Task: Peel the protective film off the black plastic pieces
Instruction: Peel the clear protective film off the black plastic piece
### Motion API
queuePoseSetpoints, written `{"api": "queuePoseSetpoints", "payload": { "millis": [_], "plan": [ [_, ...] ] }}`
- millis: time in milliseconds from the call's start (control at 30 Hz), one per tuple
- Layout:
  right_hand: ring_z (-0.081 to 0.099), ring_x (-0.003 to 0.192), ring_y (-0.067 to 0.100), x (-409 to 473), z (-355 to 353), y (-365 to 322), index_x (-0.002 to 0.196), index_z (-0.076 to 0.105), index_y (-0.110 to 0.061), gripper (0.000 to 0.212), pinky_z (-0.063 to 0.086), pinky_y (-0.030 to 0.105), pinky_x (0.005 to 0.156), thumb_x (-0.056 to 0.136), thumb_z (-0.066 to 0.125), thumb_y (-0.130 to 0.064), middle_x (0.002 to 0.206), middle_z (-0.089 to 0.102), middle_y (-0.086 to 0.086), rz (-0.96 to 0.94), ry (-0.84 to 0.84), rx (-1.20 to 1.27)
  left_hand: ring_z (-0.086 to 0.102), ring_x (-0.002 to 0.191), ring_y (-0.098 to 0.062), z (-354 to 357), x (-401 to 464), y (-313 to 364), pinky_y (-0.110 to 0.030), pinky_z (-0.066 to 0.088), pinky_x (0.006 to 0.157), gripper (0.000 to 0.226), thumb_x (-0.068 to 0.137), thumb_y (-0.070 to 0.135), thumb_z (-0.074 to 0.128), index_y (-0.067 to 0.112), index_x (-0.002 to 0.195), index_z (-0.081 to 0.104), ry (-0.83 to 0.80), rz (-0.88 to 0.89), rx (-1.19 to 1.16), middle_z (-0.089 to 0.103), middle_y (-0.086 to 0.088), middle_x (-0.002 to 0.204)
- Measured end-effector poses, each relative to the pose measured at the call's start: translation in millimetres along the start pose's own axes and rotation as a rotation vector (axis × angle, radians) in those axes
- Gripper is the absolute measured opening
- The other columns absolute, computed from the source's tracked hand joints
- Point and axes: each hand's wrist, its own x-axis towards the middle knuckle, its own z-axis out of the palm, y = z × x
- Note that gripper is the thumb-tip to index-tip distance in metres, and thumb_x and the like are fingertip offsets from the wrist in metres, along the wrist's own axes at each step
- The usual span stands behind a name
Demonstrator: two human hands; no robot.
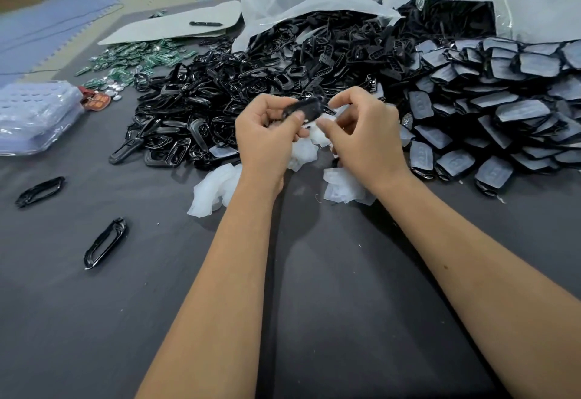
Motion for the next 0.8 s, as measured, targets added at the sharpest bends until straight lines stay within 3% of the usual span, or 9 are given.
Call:
{"api": "queuePoseSetpoints", "payload": {
  "millis": [67,133,200,267,367,467,633,800],
  "plan": [
    [0.063,0.076,0.014,0,1,3,0.106,0.071,-0.013,0.029,0.055,0.038,0.080,0.089,0.080,-0.035,0.085,0.071,-0.002,-0.058,-0.129,-0.175,0.067,0.058,-0.014,-5,5,1,-0.023,0.051,0.056,0.022,0.090,-0.011,0.067,0.011,0.090,0.066,0.183,-0.009,-0.066,0.065,-0.009,0.082],
    [0.062,0.091,0.018,-1,5,2,0.113,0.073,-0.020,0.037,0.052,0.037,0.083,0.088,0.078,-0.047,0.099,0.067,-0.003,-0.101,-0.242,-0.335,0.068,0.058,-0.013,-10,9,1,-0.022,0.051,0.058,0.021,0.093,-0.010,0.065,0.010,0.093,0.062,0.306,-0.026,-0.151,0.059,-0.015,0.092],
    [0.061,0.100,0.022,-2,11,0,0.123,0.070,-0.024,0.048,0.052,0.038,0.086,0.087,0.077,-0.054,0.109,0.062,-0.001,-0.126,-0.302,-0.441,0.068,0.058,-0.012,-12,11,1,-0.022,0.052,0.060,0.020,0.095,-0.010,0.064,0.009,0.095,0.060,0.342,-0.041,-0.212,0.055,-0.015,0.094],
    [0.061,0.102,0.023,-3,14,-3,0.121,0.071,-0.025,0.046,0.053,0.042,0.088,0.086,0.078,-0.054,0.111,0.061,-0.001,-0.122,-0.315,-0.458,0.069,0.060,-0.014,-8,10,2,-0.022,0.052,0.061,0.020,0.095,-0.010,0.064,0.009,0.095,0.060,0.299,-0.064,-0.256,0.059,-0.012,0.089],
    [0.062,0.091,0.020,-2,12,-2,0.097,0.076,-0.024,0.023,0.052,0.039,0.079,0.084,0.083,-0.042,0.096,0.065,-0.004,-0.112,-0.287,-0.375,0.067,0.059,-0.014,8,2,-1,-0.020,0.053,0.057,0.020,0.095,-0.012,0.063,0.007,0.094,0.060,0.192,-0.163,-0.337,0.063,-0.007,0.077],
    [0.062,0.077,0.018,-4,8,1,0.084,0.076,-0.020,0.013,0.053,0.040,0.075,0.077,0.084,-0.027,0.080,0.069,-0.004,-0.084,-0.269,-0.255,0.063,0.052,-0.011,22,-5,-5,-0.024,0.055,0.053,0.021,0.095,-0.012,0.063,0.008,0.092,0.059,0.202,-0.246,-0.270,0.057,-0.006,0.071],
    [0.066,0.070,0.017,-3,7,3,0.084,0.074,-0.018,0.015,0.054,0.040,0.074,0.076,0.085,-0.025,0.075,0.073,-0.003,-0.036,-0.230,-0.073,0.063,0.055,-0.016,22,-2,-12,-0.030,0.056,0.059,0.025,0.093,-0.010,0.065,0.013,0.085,0.059,0.242,-0.208,-0.099,0.057,-0.002,0.067],
    [0.070,0.054,0.020,-4,6,5,0.089,0.064,-0.009,0.016,0.059,0.035,0.060,0.090,0.078,-0.017,0.065,0.074,0.001,0.023,-0.237,0.156,0.056,0.068,-0.023,20,-3,-16,-0.046,0.053,0.069,0.026,0.089,-0.004,0.070,0.020,0.082,0.062,0.241,-0.166,0.059,0.057,0.000,0.069]
  ]
}}
